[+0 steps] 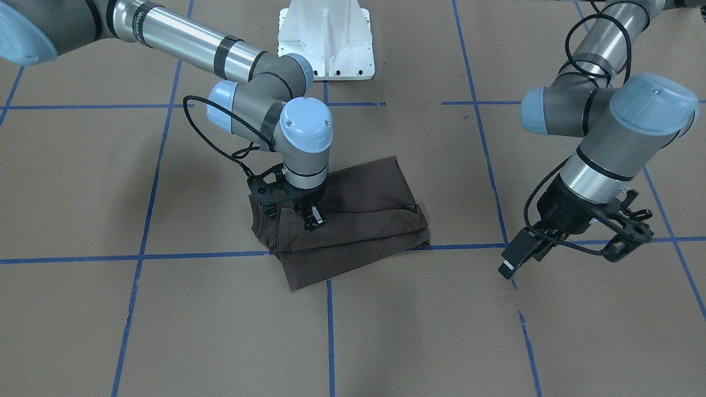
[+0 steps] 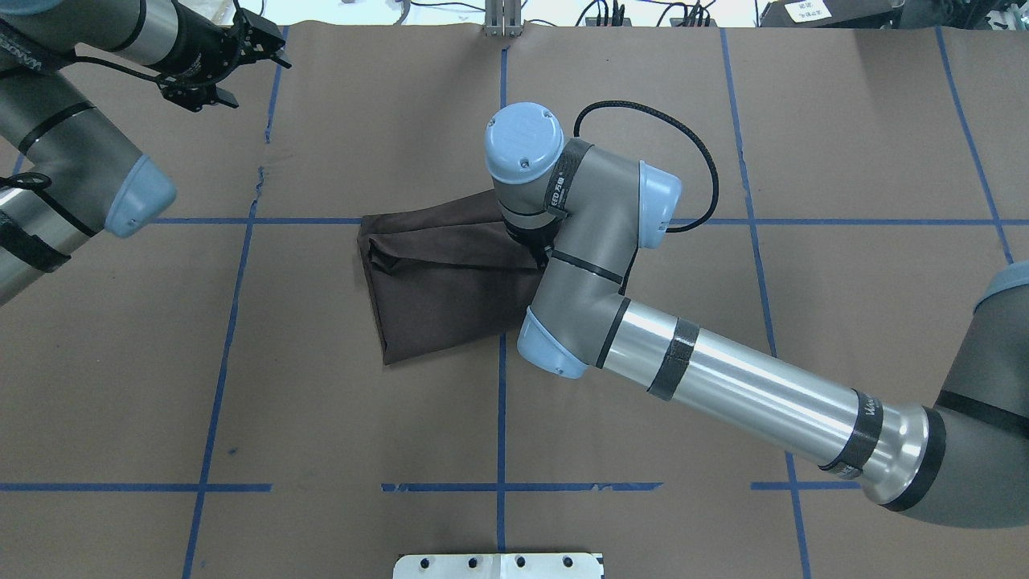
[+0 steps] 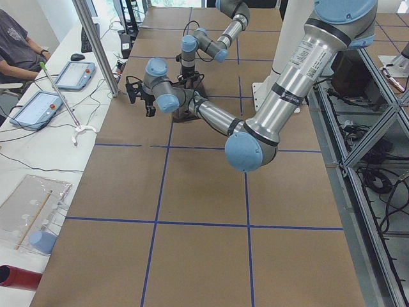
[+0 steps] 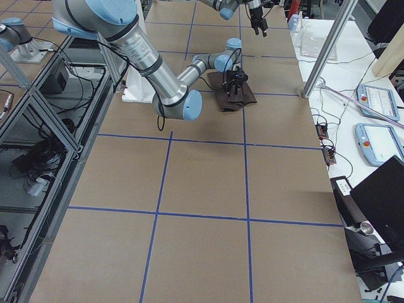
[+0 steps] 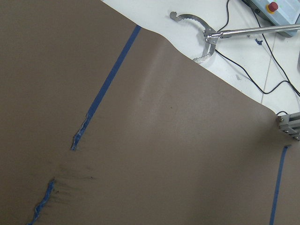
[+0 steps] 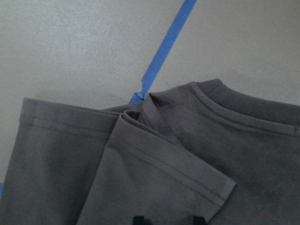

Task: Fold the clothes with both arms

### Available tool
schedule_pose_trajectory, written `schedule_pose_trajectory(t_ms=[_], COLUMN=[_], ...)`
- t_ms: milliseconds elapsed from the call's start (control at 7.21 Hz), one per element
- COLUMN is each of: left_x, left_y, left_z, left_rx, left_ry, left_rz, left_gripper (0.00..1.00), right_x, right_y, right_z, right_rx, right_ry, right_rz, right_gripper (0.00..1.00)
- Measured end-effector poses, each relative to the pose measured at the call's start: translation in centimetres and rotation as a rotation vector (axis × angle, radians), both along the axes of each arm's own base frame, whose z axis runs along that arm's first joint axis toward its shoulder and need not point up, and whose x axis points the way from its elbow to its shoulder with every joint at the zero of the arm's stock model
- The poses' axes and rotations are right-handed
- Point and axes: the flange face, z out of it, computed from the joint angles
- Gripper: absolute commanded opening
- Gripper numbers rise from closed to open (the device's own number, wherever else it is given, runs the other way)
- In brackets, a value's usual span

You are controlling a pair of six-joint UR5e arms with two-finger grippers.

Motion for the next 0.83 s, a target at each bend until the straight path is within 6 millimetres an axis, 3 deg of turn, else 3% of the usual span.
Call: schedule_pose_trajectory(t_ms=[139,416,555,693,832], left_x=[0.01,0.14,0.19,0.21,0.24], left_y=[0.06,0.14,0.16,0.18,0.18], left_z=[-0.10,-0.20,-0.23,-0.22,-0.25], left_rx=[-0.002,-0.013,-0.018,-0.021,-0.021], left_ry=[0.003,0.011,0.014,0.016,0.017], left_rz=[-0.001,-0.005,-0.008,-0.009,-0.009], left_gripper=[1.00,1.00,1.00,1.00,1.00], right_x=[0.09,0.14,0.15,0.16,0.15], right_y=[0.07,0.14,0.14,0.15,0.14], right_z=[-0.29,-0.43,-0.39,-0.30,-0.16], right_rx=[0.002,0.003,0.003,0.006,0.009], right_ry=[-0.005,-0.008,-0.008,-0.009,-0.009], right_rz=[0.000,-0.001,-0.002,-0.004,-0.007], right_gripper=[0.02,0.00,0.62,0.76,0.75])
